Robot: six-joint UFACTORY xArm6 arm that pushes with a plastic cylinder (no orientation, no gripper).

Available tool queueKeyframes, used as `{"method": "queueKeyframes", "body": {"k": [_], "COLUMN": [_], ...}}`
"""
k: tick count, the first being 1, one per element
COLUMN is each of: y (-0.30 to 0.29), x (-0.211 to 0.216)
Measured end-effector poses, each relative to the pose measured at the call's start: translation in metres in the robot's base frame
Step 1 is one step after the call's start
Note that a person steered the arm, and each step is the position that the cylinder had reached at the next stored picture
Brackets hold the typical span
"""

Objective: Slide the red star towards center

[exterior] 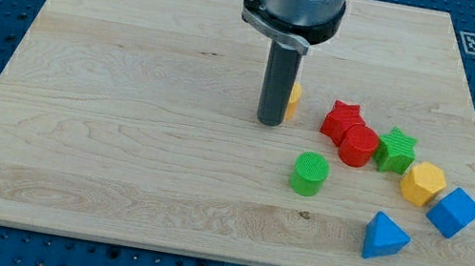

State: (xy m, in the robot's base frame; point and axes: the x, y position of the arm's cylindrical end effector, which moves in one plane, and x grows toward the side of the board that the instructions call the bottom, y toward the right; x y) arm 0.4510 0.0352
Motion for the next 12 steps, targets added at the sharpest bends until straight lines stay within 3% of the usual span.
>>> {"method": "queueKeyframes", "body": {"k": [3, 5, 6, 12], "y": [0.063, 0.156, 0.152, 0.063], "x": [-0.055, -0.033, 0.003, -0.004]}}
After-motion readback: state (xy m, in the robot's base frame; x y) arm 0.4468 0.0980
